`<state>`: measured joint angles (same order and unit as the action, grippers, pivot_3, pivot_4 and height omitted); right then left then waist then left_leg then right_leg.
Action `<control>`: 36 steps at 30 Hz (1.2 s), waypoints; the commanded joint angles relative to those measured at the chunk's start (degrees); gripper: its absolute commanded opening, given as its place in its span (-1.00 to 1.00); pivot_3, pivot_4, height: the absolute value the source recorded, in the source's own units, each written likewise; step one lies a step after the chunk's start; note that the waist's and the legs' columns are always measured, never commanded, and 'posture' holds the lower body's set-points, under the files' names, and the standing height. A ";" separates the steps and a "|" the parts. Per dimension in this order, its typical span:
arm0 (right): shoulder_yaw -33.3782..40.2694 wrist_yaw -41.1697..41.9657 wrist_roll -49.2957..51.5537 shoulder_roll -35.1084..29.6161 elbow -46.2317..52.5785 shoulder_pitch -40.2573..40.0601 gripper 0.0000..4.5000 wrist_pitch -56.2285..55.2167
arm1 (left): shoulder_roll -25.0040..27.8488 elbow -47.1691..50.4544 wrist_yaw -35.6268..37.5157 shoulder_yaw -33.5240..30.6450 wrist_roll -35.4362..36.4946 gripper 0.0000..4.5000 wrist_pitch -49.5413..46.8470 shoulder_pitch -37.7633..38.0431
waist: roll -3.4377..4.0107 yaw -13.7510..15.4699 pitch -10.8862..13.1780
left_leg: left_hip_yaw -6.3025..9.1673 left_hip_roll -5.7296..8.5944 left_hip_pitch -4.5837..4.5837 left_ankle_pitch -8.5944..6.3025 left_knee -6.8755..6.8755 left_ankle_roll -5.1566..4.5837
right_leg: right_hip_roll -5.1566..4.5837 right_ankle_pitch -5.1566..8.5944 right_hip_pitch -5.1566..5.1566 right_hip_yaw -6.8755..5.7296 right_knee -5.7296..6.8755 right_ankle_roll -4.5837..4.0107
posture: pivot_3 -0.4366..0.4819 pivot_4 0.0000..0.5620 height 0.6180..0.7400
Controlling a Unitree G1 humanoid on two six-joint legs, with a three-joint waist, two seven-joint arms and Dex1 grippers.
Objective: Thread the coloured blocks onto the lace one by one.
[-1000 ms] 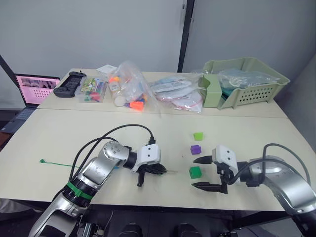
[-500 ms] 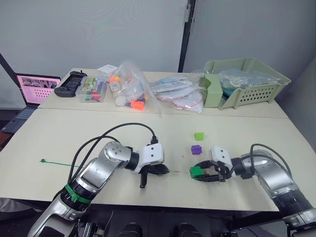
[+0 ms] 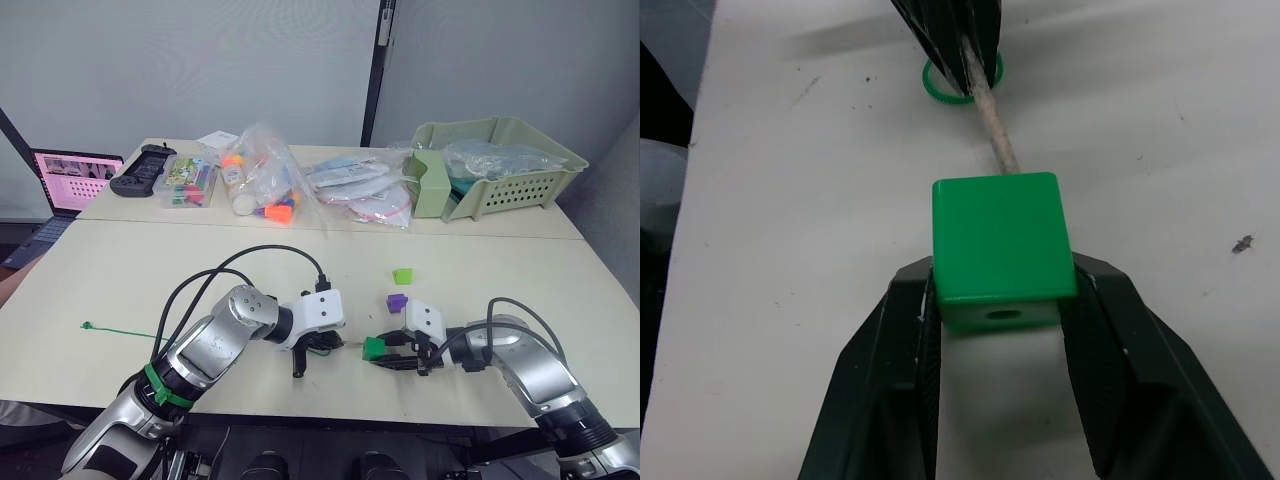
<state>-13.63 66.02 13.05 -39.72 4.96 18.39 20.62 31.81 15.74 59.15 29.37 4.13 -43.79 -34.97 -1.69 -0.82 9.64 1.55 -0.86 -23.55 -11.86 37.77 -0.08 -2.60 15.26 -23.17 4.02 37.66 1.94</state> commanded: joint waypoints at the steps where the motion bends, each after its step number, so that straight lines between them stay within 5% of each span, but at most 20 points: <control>1: -0.19 -1.04 -0.74 -0.02 1.70 -0.33 -0.48 0.48 | -0.02 2.08 -0.43 0.22 0.00 -1.00 -1.00 -1.21 | 0.00 0.00 0.00 | 0.00 0.00 0.02 0.00 0.00 0.00 | 0.00 0.00 0.01 0.00 0.00 0.00 | -0.05 -0.47 1.00; 36: -3.14 -5.41 -4.09 4.15 4.79 3.03 -0.48 5.85 | -3.70 0.51 0.33 3.39 2.31 -1.00 -2.71 -4.33 | -0.01 0.10 -0.01 | 0.00 0.03 0.07 0.00 0.01 0.01 | -0.01 0.00 0.07 0.02 0.01 0.01 | -0.05 -0.47 1.00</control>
<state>-15.45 61.04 9.70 -35.60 9.78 21.69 26.07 29.09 12.62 57.85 33.04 4.33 -47.63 -38.29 -1.69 -0.72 9.62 1.55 -0.83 -23.48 -11.86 37.78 -0.08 -2.61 15.26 -23.10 4.04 37.66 1.94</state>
